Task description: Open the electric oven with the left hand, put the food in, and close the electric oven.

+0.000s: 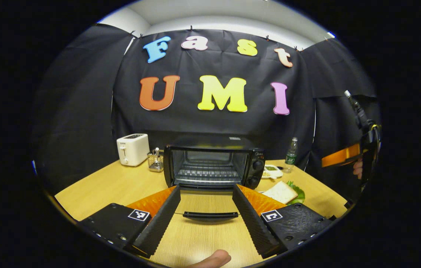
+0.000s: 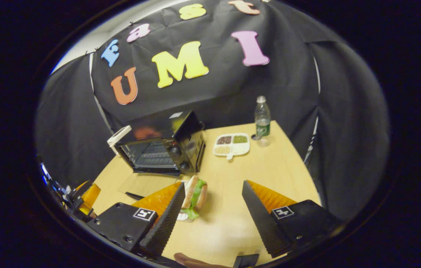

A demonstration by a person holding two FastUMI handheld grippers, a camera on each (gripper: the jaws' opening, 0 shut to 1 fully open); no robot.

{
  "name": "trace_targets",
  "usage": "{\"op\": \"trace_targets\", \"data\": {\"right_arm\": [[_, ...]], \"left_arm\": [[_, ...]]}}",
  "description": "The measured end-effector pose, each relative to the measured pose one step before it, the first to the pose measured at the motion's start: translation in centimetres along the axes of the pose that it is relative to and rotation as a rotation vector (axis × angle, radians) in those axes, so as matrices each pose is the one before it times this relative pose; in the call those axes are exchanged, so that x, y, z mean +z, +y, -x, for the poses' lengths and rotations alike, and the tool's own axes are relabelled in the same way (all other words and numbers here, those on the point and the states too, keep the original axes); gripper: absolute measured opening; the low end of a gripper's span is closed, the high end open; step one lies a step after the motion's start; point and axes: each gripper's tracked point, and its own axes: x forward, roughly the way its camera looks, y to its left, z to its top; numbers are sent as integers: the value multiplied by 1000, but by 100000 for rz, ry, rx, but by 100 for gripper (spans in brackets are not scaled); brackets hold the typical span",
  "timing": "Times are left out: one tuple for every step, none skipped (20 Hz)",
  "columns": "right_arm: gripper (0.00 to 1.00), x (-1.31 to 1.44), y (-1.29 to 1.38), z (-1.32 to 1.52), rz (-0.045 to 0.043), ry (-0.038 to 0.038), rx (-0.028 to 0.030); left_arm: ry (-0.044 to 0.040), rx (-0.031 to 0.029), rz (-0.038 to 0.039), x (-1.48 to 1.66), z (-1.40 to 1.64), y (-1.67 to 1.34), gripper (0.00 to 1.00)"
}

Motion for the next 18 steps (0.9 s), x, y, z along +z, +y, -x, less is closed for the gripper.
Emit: {"op": "trace_targets", "data": {"right_arm": [[93,-310,336,-967,-1636,4957,3448],[98,-236,-1,-985,-1877,4546,2444],[92,-495,61,-909,-582,6020,3464],[90,-319,149,-994,-1905,5549,2379],[96,-492,-52,-947,-2236,5630,1820],[89,-366,67,-1021,-2063,5546,2319],[89,-83,-7,-863,-1838,4116,2318],[94,159,-204,-862,-932,3414,1573],[85,26,-96,-730,-691,2614,1693],[83,129,13,-888,-886,2837,1774],[86,-411,271,-868,-1271,4494,2552],[80,-218,443,-794,-1915,3343,3330],[77,-226,207,-612,-1694,3175,2423],[75,-29,-13,-633,-1831,1793,1136],[68,-65,-92,-443,-1254,1082,703],[62,40,-104,-214,-1113,453,55],[55,-48,5,-1,-600,98,533],[51,86,-88,60,-633,-521,-47]], "left_arm": [[-2385,-273,-334,1079,814,-49,93],[-1494,-184,-578,880,643,-53,93],[-948,146,-932,740,701,-5,93],[-620,636,-942,228,652,358,93],[-587,803,-1154,348,574,100,93],[-720,799,-1130,470,421,68,93],[-545,742,-781,253,213,85,93],[-163,733,-900,154,16,98,93],[131,708,-825,-54,82,139,93],[130,722,-880,110,70,119,93],[234,115,-758,23,50,-19,93],[220,474,-474,-76,57,13,93],[457,-248,12,-31,-56,-82,93],[543,-646,487,-53,-15,-151,93],[718,-519,655,-109,-7,-160,93],[304,85,377,-63,50,116,93],[-27,346,15,105,-28,12,93],[-82,-255,-166,64,104,11,93]]}}
